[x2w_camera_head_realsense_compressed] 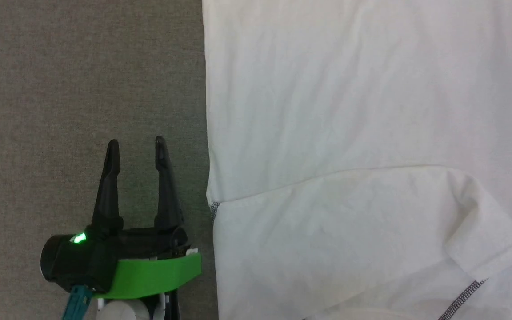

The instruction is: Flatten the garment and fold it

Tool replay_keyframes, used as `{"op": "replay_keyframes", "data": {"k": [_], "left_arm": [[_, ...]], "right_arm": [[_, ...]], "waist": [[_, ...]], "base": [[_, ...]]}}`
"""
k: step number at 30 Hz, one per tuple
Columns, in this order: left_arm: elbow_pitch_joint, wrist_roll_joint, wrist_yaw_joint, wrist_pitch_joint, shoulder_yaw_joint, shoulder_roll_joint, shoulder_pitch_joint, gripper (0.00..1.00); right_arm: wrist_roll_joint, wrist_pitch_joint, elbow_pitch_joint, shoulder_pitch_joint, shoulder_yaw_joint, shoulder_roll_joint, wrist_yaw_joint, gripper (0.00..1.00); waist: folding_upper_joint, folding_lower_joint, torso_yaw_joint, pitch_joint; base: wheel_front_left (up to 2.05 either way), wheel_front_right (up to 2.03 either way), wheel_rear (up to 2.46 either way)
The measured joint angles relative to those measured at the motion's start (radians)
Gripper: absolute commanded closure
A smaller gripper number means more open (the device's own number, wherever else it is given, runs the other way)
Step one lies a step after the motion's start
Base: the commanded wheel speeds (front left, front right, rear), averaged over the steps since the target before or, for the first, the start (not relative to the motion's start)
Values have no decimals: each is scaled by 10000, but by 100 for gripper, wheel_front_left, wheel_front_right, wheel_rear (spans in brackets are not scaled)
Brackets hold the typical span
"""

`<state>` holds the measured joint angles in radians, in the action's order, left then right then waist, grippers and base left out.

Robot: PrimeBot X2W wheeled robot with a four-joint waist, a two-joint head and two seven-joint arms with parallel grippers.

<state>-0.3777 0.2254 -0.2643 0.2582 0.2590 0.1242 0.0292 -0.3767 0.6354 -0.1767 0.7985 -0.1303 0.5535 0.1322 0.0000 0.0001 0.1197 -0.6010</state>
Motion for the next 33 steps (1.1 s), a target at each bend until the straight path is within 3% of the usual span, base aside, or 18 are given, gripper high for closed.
{"op": "replay_keyframes", "data": {"k": [10,11,12,13,17,18,23,33], "left_arm": [[138,-79,324,0,-159,-282,123,0],[148,-94,360,0,-176,-303,123,0],[151,-107,362,0,-194,-313,123,0],[161,-113,401,0,-213,-328,123,0],[194,-151,523,0,-280,-372,123,0],[205,-153,539,0,-303,-382,123,0],[313,-182,667,0,-368,-476,135,0],[495,-238,869,0,-894,-543,70,0]], "right_arm": [[-38,-4,-337,2,341,167,0,0],[-50,-2,-376,2,368,201,0,23],[-54,17,-399,1,395,228,0,35],[-81,23,-414,1,407,245,0,40],[-107,23,-445,2,368,284,0,75],[-107,23,-456,2,343,288,0,98],[-84,-44,-546,4,121,257,0,100],[-2,-1369,-890,-20,-984,-67,0,100]], "waist": [[0,0,556,-668],[0,0,588,-707],[0,0,605,-734],[0,0,618,-761],[0,0,598,-799],[0,0,585,-804],[0,-1,518,-823],[0,0,268,-32]], "base": [[0,0,0],[0,0,0],[0,0,0],[0,0,0],[0,0,0],[0,0,0],[0,0,0],[0,0,0]]}}
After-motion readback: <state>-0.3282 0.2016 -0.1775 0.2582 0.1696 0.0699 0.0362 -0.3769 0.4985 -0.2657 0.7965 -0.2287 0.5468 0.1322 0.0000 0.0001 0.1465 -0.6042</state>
